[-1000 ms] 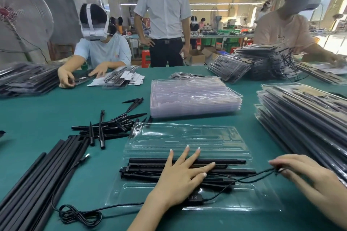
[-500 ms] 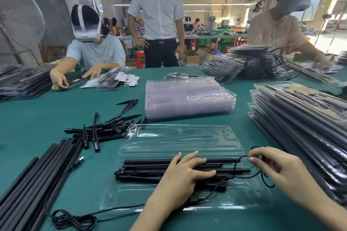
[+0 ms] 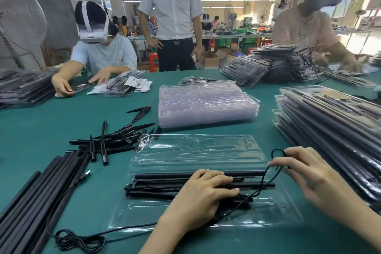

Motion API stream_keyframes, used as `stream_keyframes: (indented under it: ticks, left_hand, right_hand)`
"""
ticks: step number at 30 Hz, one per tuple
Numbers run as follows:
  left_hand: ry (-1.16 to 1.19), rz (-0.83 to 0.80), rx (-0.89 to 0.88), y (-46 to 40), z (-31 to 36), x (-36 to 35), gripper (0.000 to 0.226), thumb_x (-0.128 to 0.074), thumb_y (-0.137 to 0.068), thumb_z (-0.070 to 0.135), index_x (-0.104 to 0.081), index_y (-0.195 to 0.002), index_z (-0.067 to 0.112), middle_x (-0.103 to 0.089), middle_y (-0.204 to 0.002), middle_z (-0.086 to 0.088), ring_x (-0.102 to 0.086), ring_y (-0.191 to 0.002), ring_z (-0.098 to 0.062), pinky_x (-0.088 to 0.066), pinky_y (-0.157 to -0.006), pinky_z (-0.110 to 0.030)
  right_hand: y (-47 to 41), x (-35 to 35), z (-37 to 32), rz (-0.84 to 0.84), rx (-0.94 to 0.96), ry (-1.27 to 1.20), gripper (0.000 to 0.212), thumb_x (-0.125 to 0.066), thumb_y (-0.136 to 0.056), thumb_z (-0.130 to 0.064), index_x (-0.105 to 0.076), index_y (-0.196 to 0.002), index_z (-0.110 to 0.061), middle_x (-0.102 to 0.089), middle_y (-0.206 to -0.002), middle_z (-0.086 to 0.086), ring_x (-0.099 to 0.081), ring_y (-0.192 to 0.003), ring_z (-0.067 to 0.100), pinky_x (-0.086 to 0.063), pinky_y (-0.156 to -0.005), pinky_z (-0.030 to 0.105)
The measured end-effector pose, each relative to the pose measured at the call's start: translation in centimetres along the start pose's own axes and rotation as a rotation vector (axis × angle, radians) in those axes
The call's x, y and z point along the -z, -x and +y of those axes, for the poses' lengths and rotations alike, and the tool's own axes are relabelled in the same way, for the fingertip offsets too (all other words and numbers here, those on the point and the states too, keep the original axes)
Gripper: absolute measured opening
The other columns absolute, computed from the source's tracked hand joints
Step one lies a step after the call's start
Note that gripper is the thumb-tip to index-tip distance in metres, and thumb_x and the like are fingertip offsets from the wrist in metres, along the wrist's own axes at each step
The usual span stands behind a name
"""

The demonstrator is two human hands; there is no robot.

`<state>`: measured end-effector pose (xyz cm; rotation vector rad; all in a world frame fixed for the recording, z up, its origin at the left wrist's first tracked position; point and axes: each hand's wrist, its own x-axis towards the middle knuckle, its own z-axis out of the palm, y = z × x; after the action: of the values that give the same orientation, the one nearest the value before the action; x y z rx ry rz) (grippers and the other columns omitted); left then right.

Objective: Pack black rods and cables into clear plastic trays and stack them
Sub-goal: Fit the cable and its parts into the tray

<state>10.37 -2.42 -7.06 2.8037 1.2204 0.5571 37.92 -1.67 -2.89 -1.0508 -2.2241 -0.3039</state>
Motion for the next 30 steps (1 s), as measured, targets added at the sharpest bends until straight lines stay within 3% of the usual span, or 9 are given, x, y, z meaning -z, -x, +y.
stream_keyframes:
  ticks: [3,5,8,12,15,19,22,26,30]
  left_hand:
    - [-0.053,0.004,0.077,0.0,-0.2,-0.3,0.048,-0.041,-0.089,0.022,-0.055,-0.131,0.039,-0.042,-0.148,0.009,-0.038,-0.135,-0.016,-0.021,-0.112,-0.034]
    - [-0.073,0.002,0.090,0.2,-0.1,-0.2,0.047,-0.042,-0.088,0.024,-0.056,-0.130,0.040,-0.042,-0.148,0.010,-0.041,-0.133,-0.014,-0.024,-0.111,-0.033]
    - [-0.088,0.087,0.058,0.3,0.1,0.0,0.038,-0.050,-0.086,0.026,-0.064,-0.120,0.037,-0.057,-0.133,0.012,-0.055,-0.115,-0.011,-0.038,-0.098,-0.026]
    - [-0.010,0.125,-0.021,0.4,0.1,0.0,0.029,-0.057,-0.087,0.019,-0.070,-0.109,0.032,-0.065,-0.107,0.012,-0.058,-0.097,-0.012,-0.033,-0.085,-0.025]
    - [-0.012,0.127,0.017,0.4,0.1,0.1,0.025,-0.054,-0.091,0.030,-0.071,-0.109,0.034,-0.065,-0.105,0.015,-0.057,-0.095,-0.010,-0.036,-0.082,-0.024]
    - [-0.041,0.045,0.157,0.4,0.1,0.0,0.040,-0.035,-0.095,0.051,-0.061,-0.124,0.040,-0.054,-0.135,0.014,-0.050,-0.113,-0.013,-0.036,-0.092,-0.032]
    - [-0.110,0.075,0.132,0.4,0.4,0.1,0.039,-0.038,-0.093,0.048,-0.065,-0.119,0.038,-0.062,-0.123,0.015,-0.057,-0.101,-0.010,-0.041,-0.085,-0.026]
    - [-0.019,0.062,0.015,0.3,0.3,0.2,0.034,-0.044,-0.094,0.041,-0.069,-0.114,0.031,-0.065,-0.106,0.015,-0.057,-0.096,-0.011,-0.030,-0.083,-0.023]
    - [-0.054,0.034,-0.027,0.2,0.1,0.2,0.031,-0.045,-0.096,0.039,-0.068,-0.114,0.029,-0.062,-0.101,0.013,-0.053,-0.095,-0.013,-0.036,-0.080,-0.026]
  right_hand:
    - [-0.6,-0.1,0.4,0.117,0.223,0.192,0.045,-0.044,-0.082,0.004,-0.058,-0.111,-0.028,-0.050,-0.107,0.005,-0.048,-0.083,0.022,-0.038,-0.073,0.030]
    - [-0.3,0.1,0.7,0.138,0.377,0.306,0.046,-0.047,-0.083,0.006,-0.057,-0.114,-0.027,-0.050,-0.111,0.007,-0.048,-0.085,0.023,-0.037,-0.078,0.032]
    - [0.2,0.2,1.0,0.187,0.536,0.376,0.041,-0.053,-0.085,0.004,-0.057,-0.114,-0.025,-0.051,-0.114,0.010,-0.049,-0.088,0.022,-0.040,-0.079,0.036]
    - [-0.5,0.2,0.5,0.224,0.628,0.352,0.028,-0.043,-0.093,0.003,-0.056,-0.100,-0.020,-0.052,-0.111,0.011,-0.049,-0.087,0.021,-0.040,-0.076,0.035]
    - [-0.9,0.4,0.5,0.205,0.642,0.382,0.029,-0.049,-0.081,0.009,-0.051,-0.092,-0.018,-0.051,-0.110,0.010,-0.049,-0.088,0.022,-0.040,-0.075,0.035]
    - [-1.0,0.4,0.4,0.189,0.631,0.412,0.024,-0.044,-0.084,0.009,-0.048,-0.089,-0.015,-0.050,-0.111,0.011,-0.048,-0.088,0.022,-0.039,-0.075,0.035]
    - [-0.8,0.5,0.5,0.180,0.606,0.427,0.025,-0.036,-0.097,0.002,-0.053,-0.085,-0.013,-0.050,-0.111,0.011,-0.047,-0.087,0.022,-0.039,-0.074,0.036]
    - [-0.8,0.4,0.6,0.153,0.531,0.453,0.054,-0.033,-0.098,0.000,-0.064,-0.055,-0.009,-0.049,-0.110,0.010,-0.046,-0.087,0.023,-0.038,-0.075,0.037]
    - [-1.3,-0.2,0.6,0.160,0.482,0.455,0.039,-0.044,-0.091,0.001,-0.067,-0.060,-0.006,-0.048,-0.111,0.010,-0.046,-0.087,0.025,-0.038,-0.074,0.038]
